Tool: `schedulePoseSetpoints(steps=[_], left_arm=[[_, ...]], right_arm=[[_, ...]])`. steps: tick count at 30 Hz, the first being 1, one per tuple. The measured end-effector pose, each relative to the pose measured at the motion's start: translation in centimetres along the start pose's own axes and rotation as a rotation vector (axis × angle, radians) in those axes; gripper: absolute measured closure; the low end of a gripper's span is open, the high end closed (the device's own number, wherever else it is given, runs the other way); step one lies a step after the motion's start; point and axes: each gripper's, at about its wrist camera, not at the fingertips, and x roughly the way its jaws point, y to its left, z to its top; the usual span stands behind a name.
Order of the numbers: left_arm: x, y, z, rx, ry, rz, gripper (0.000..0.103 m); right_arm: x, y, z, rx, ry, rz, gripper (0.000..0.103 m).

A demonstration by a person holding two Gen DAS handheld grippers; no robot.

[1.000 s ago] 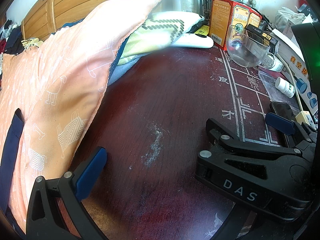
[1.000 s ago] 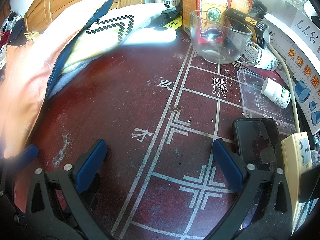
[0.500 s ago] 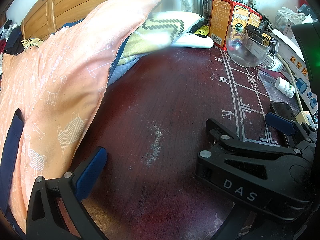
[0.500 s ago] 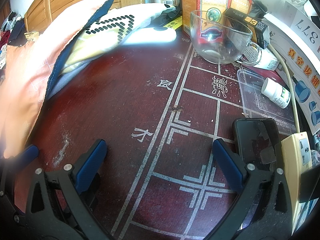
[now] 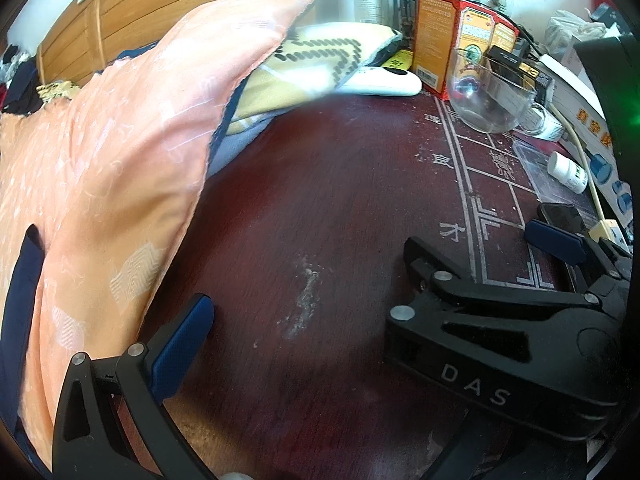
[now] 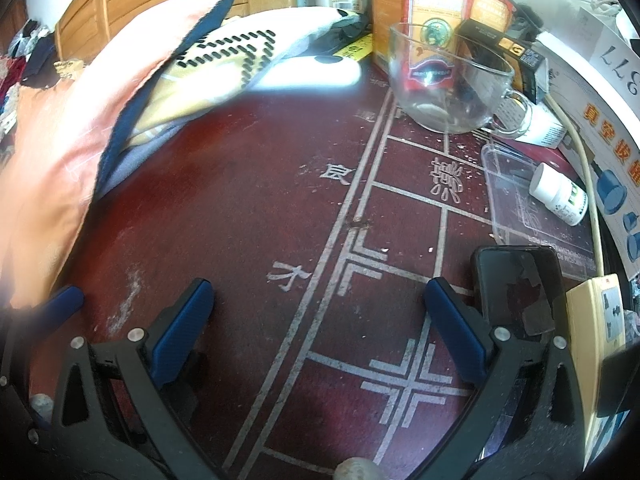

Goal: Fold small clothes
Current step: 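Carry both tools from the desk over to the navy jacket on the bed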

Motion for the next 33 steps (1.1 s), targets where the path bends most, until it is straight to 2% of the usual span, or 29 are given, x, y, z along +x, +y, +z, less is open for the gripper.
schedulePoseSetpoints(steps=[3,6,7,10,13,16,19,20,21,23,26,30,31,33], left_arm=[[-1.4,0.3,-0.6,0.029,-0.011,-0.059,0.0],[-6.2,1.9,-1.8,0.024,-0.125,-0.056,0.0],[-8.0,2.2,-2.5,0.032,-0.208,-0.038,0.0],[-15.3,4.9,-5.1,0.007,-0.366,0.024,0.0],[-22.7,8.6,-8.6,-0.08,-0.498,0.08,0.0],[-30.5,12.6,-12.7,-0.209,-0.588,0.156,0.0],[-38.8,14.4,-18.2,-0.297,-0.735,0.281,0.0],[-40.6,14.8,-19.1,-0.313,-0.748,0.316,0.0],[-43.0,15.3,-20.7,-0.338,-0.773,0.359,0.0],[-48.4,15.9,-24.4,-0.373,-0.807,0.466,0.0],[-55.3,16.9,-30.1,-0.421,-0.852,0.604,0.0],[-64.5,17.7,-39.0,-0.517,-0.952,0.794,0.0],[-66.7,18.2,-41.5,-0.548,-0.978,0.847,0.0],[-69.6,19.0,-45.0,-0.591,-0.994,0.962,0.0]], right_arm=[[-0.5,-0.2,0.0,0.003,-0.022,0.059,0.0],[-3.0,-0.3,-0.1,0.011,-0.097,0.129,0.0],[-4.4,-0.2,0.0,0.007,-0.139,0.166,0.0],[-9.9,2.5,-0.2,-0.091,-0.284,0.224,0.0],[-14.6,5.3,-0.8,-0.18,-0.402,0.306,0.0],[-20.4,9.1,-3.0,-0.282,-0.586,0.452,0.0],[-24.4,12.3,-5.4,-0.378,-0.728,0.658,0.0],[-25.3,13.3,-6.1,-0.416,-0.748,0.724,0.0],[-26.5,15.0,-7.3,-0.469,-0.766,0.794,0.0],[-28.0,18.0,-9.1,-0.544,-0.787,0.849,0.0],[-31.2,23.0,-11.9,-0.643,-0.797,0.997,0.0],[-36.3,26.6,-15.1,-0.718,-0.831,1.228,0.0],[-38.0,27.4,-15.9,-0.738,-0.848,1.308,0.0],[-41.1,28.3,-16.5,-0.759,-0.906,1.401,0.0]])
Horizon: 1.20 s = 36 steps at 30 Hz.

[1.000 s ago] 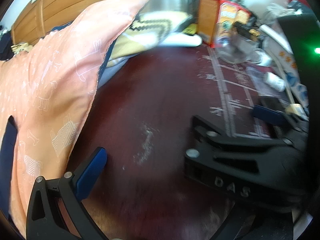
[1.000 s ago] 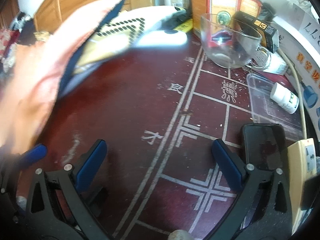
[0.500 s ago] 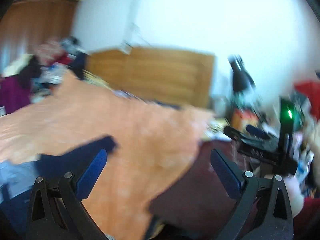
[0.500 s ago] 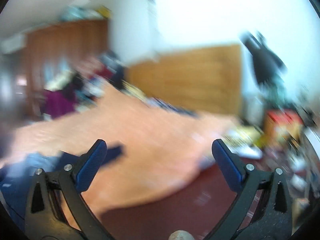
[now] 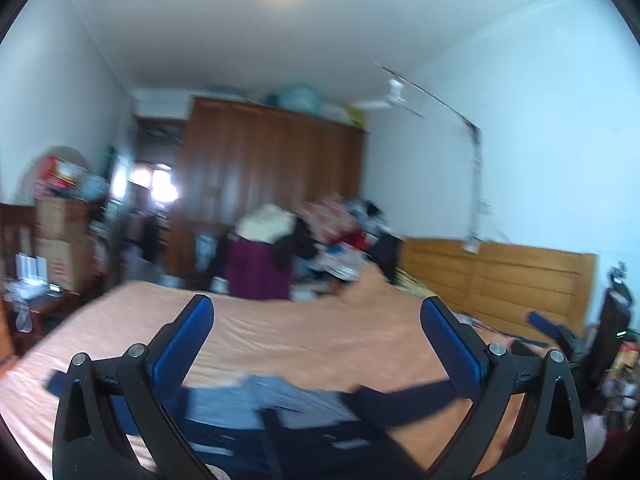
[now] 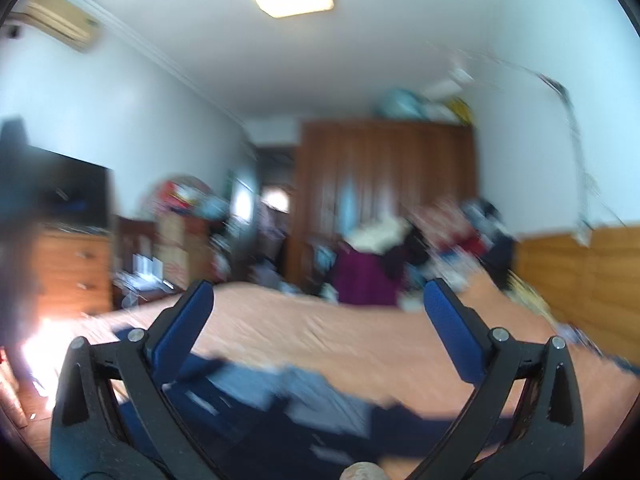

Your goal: Fold small clothes

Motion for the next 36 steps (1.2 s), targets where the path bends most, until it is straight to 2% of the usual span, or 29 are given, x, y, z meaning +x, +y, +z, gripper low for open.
schedulePoseSetpoints(steps=[3,4,5,6,7,9,13,15,17,18,19,20,22,24,25,27,28,29,32,36], left_arm=[[-3.9,7.4,3.5,0.069,-0.07,0.19,0.0],[-5.7,10.7,4.9,0.068,-0.095,0.251,0.0],[-6.5,12.4,5.2,0.057,-0.112,0.284,0.0],[-6.8,13.8,4.9,0.045,-0.123,0.312,0.0],[-8.1,17.0,4.6,0.029,-0.123,0.361,0.0],[-8.6,21.1,2.8,-0.002,-0.066,0.454,0.0],[-7.4,32.4,-3.6,-0.122,0.176,0.545,0.0],[-6.3,37.9,-8.0,-0.22,0.297,0.548,0.0],[-3.7,40.5,-12.8,-0.301,0.393,0.558,0.0],[-0.4,39.2,-15.9,-0.332,0.429,0.557,0.0],[0.6,41.8,-17.8,-0.38,0.466,0.554,0.0],[3.6,40.7,-20.0,-0.402,0.491,0.55,0.001],[6.4,44.7,-22.8,-0.481,0.521,0.519,0.001],[9.6,46.3,-25.2,-0.543,0.544,0.49,0.003],[11.4,48.7,-26.8,-0.605,0.562,0.473,0.007],[14.4,51.4,-30.0,-0.679,0.611,0.469,0.021],[15.3,52.5,-31.4,-0.709,0.629,0.46,0.033],[16.8,53.8,-33.1,-0.742,0.658,0.456,0.038],[20.1,56.0,-36.4,-0.777,0.711,0.474,0.041],[21.4,57.5,-37.6,-0.804,0.691,0.515,0.043]], right_arm=[[-0.6,2.8,2.6,-0.047,-0.149,0.025,0.0],[-0.9,3.6,2.3,-0.062,-0.228,0.002,0.0],[-0.5,4.1,1.6,-0.065,-0.244,0.006,0.0],[1.1,4.8,0.4,-0.074,-0.152,0.064,0.0],[2.9,6.1,-0.6,-0.078,-0.021,0.16,0.0],[5.8,6.6,-4.1,-0.057,0.196,0.296,0.0],[7.8,8.2,-12.1,-0.054,0.445,0.355,0.0],[8.9,9.9,-14.0,-0.051,0.532,0.374,0.0],[10.0,9.9,-16.7,-0.026,0.628,0.379,0.0],[10.3,10.1,-17.4,-0.024,0.661,0.371,0.0],[10.7,10.1,-18.2,-0.013,0.697,0.364,0.0],[10.8,10.5,-18.6,0.001,0.719,0.355,0.0],[12.0,10.3,-19.2,0.034,0.76,0.339,0.0],[13.3,9.8,-19.3,0.073,0.793,0.317,0.0],[14.0,9.8,-19.6,0.106,0.815,0.304,0.0],[15.0,9.6,-19.6,0.155,0.839,0.291,0.0],[16.0,9.4,-19.9,0.183,0.855,0.289,0.0],[16.7,9.4,-20.2,0.196,0.862,0.287,0.0],[18.5,9.7,-21.0,0.205,0.867,0.278,0.0],[20.4,10.3,-22.3,0.213,0.866,0.286,0.0]])
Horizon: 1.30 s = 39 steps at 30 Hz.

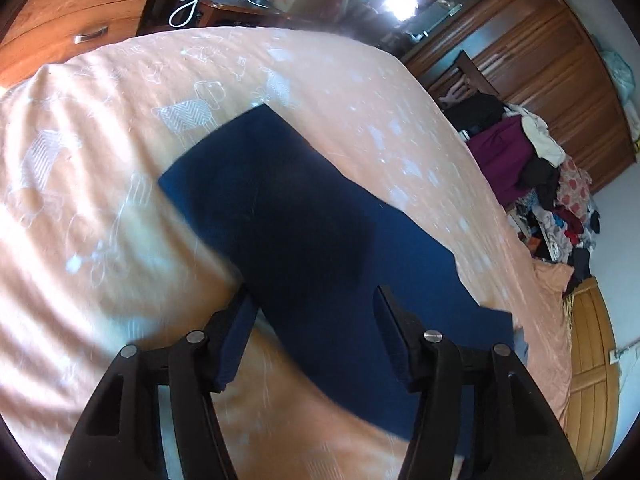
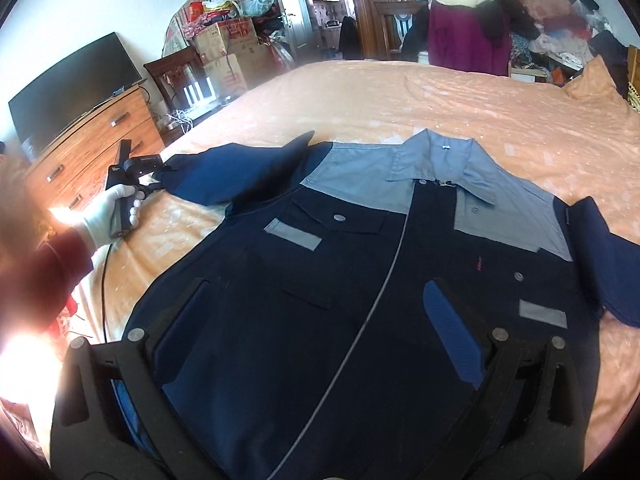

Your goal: Fold small clothes

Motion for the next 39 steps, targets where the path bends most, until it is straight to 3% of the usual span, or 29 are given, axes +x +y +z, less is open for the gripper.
schedulePoseSetpoints(steps=[6,7,8,11,13,18,21,22,23,25,26,28,33,37,39], left_arm=[[0.7,0.1,0.5,0.022,-0.055,0.036,0.057],[0.8,-0.3,0.8,0.041,-0.062,0.038,0.066],[0.9,-0.7,1.0,0.061,-0.065,0.038,0.082],[-0.3,-3.4,0.9,0.131,-0.094,0.009,0.095],[-2.0,-7.4,0.0,0.201,-0.129,-0.077,0.096],[-7.3,-24.2,-6.6,0.518,-0.142,-0.405,0.096],[-8.8,-33.7,-13.5,0.684,-0.081,-0.6,0.091],[-8.4,-36.3,-16.4,0.731,-0.027,-0.666,0.07],[-7.4,-38.7,-19.7,0.789,0.052,-0.713,0.042],[-5.3,-40.7,-24.3,0.842,0.156,-0.718,0.038],[-4.0,-40.9,-26.2,0.847,0.221,-0.711,0.041],[-2.4,-39.7,-27.8,0.826,0.266,-0.657,0.044],[-2.5,-33.7,-24.2,0.659,0.194,-0.552,0.045],[-2.6,-27.4,-19.7,0.555,0.104,-0.363,0.045],[-2.7,-25.5,-18.7,0.543,0.081,-0.307,0.045]], right_arm=[[1.2,-0.3,-0.5,0.033,0.007,0.014,0.0],[1.1,-0.6,-0.6,0.051,0.012,0.019,0.002],[1.0,-1.0,-0.7,0.067,0.015,0.029,0.005],[0.6,-2.7,-1.2,0.12,0.027,0.064,0.029],[0.2,-4.3,-1.6,0.161,0.028,0.075,0.035],[-1.7,-9.1,-2.0,0.283,-0.014,0.057,0.037],[-3.5,-12.0,-2.6,0.344,-0.056,0.027,0.036],[-4.1,-13.2,-3.0,0.365,-0.067,0.007,0.036],[-4.4,-14.1,-3.4,0.381,-0.067,-0.006,0.033],[-4.8,-16.1,-4.2,0.417,-0.061,-0.021,0.029],[-4.9,-17.2,-4.6,0.436,-0.055,-0.028,0.029],[-4.8,-18.9,-4.8,0.453,-0.05,-0.03,0.029],[-1.0,-22.3,-2.3,0.464,-0.029,0.043,0.028],[4.0,-24.0,-0.8,0.472,0.027,0.071,0.028],[6.8,-24.2,-0.2,0.468,0.08,0.107,0.028]])
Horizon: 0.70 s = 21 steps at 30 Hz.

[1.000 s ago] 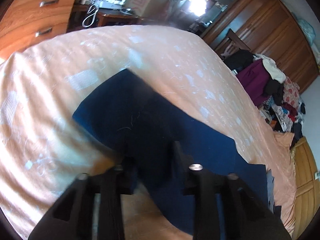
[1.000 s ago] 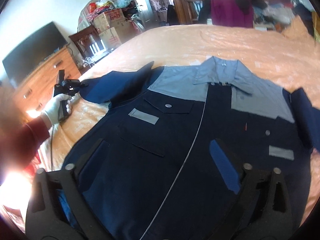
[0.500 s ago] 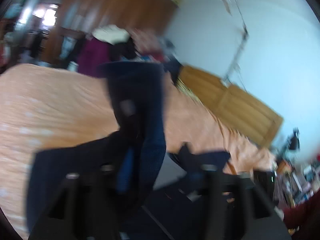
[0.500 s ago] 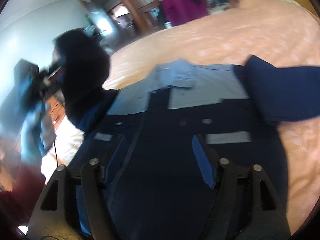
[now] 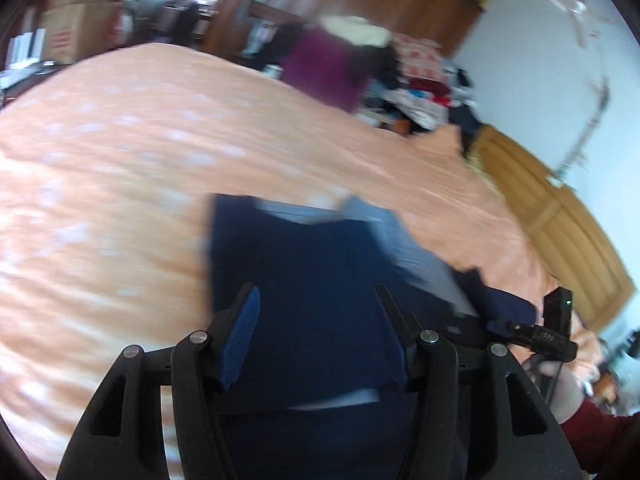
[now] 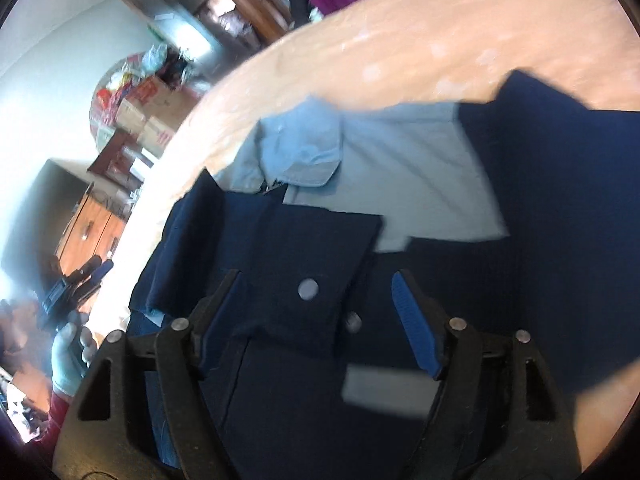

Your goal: Fold small clothes

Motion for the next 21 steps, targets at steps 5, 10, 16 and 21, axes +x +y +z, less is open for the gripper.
schedulePoseSetpoints(steps=[5,10,16,21], left_arm=[[1.1,2.7,2.1,0.066,0.046,0.116,0.045],[5.5,1.0,2.3,0.187,0.163,0.033,0.045],[10.3,2.0,-2.0,0.306,0.338,0.189,0.047],[9.5,2.9,-2.6,0.28,0.322,0.179,0.043]], right_arm=[[3.2,0.1,-0.5,-0.008,0.064,-0.016,0.031],[3.5,0.1,-0.4,-0.009,0.063,-0.013,0.031],[3.7,-0.4,0.6,-0.014,0.071,0.006,0.097],[2.8,-0.5,2.2,-0.059,0.039,-0.027,0.099]])
